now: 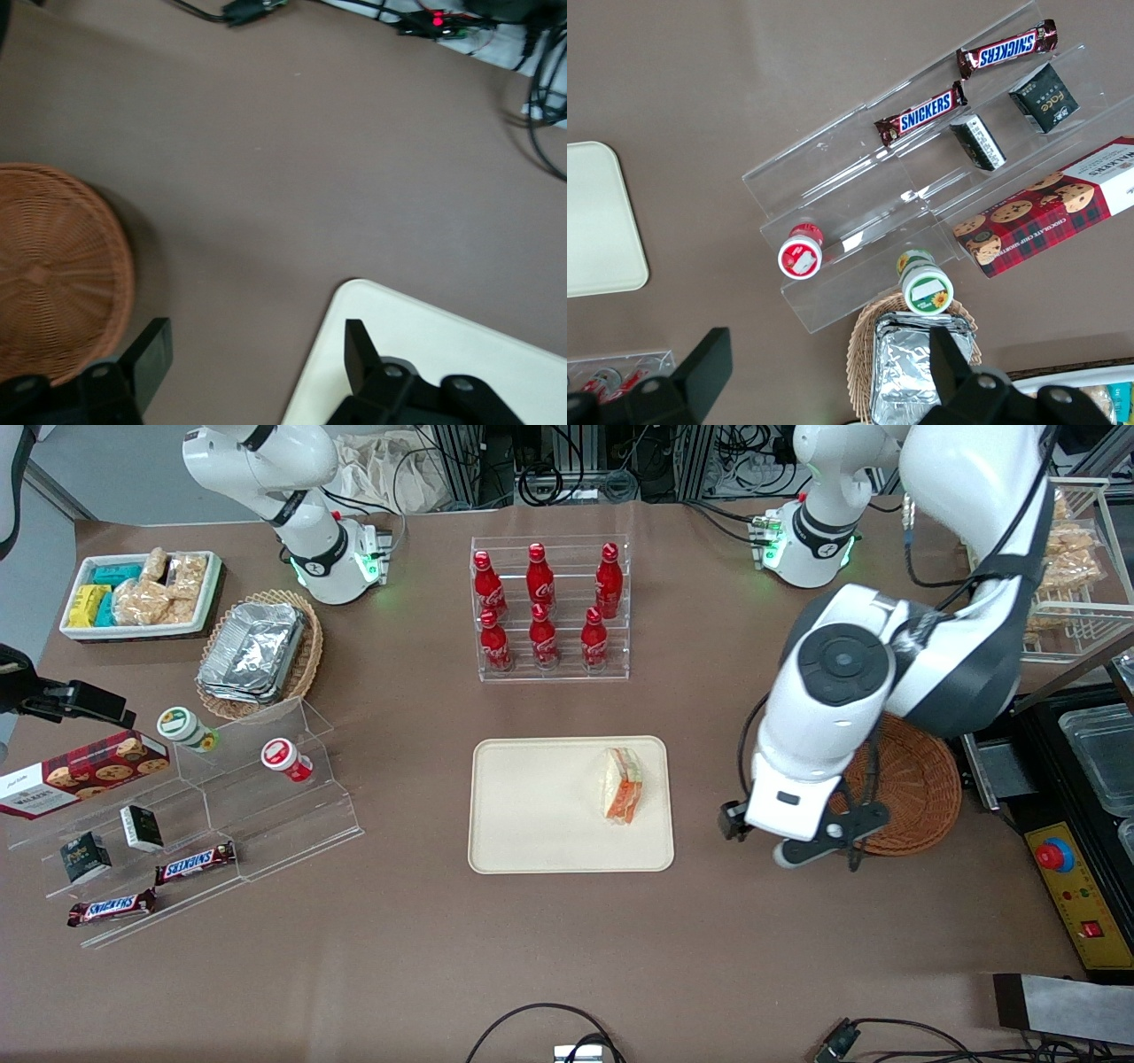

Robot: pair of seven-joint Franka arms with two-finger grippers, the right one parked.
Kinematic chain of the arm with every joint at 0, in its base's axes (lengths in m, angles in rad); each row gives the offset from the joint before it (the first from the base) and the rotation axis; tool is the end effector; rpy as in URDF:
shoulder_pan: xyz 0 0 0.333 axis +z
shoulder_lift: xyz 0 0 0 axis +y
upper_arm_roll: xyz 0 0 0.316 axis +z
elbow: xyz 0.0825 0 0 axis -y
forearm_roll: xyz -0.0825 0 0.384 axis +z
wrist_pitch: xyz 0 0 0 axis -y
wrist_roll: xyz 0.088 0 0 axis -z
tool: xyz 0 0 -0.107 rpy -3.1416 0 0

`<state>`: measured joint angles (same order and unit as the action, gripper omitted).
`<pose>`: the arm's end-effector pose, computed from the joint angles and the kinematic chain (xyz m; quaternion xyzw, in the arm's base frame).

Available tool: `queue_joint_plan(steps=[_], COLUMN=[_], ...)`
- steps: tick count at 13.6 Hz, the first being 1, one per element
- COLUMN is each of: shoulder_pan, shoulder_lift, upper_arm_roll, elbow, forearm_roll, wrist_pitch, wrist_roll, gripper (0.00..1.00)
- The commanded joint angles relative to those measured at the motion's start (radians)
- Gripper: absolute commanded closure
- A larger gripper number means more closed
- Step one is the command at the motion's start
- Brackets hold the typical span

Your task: Place sandwich from basket to tray

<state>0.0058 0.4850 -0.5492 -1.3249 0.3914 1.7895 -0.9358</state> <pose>0.6440 -0.2608 0.4913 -0.9799 -0.1856 -0.0642 0.0357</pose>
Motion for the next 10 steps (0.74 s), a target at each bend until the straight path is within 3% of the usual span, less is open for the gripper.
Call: queue_joint_plan(steps=[1, 3, 10], shoulder_pan=[0.016, 0.019, 0.016], shoulder_lift=[-0.127, -0.199, -0.391], upper_arm_roll=[0.084, 0.147, 0.290], elbow=[-0.094, -0.157, -0.336], forearm_roll=[-0.092, -0.149, -0.232], wrist_pitch=[-0.027, -0.027, -0.035], wrist_roll=[0.150, 0.242, 0.507], gripper=[0.00, 0.00, 0.00])
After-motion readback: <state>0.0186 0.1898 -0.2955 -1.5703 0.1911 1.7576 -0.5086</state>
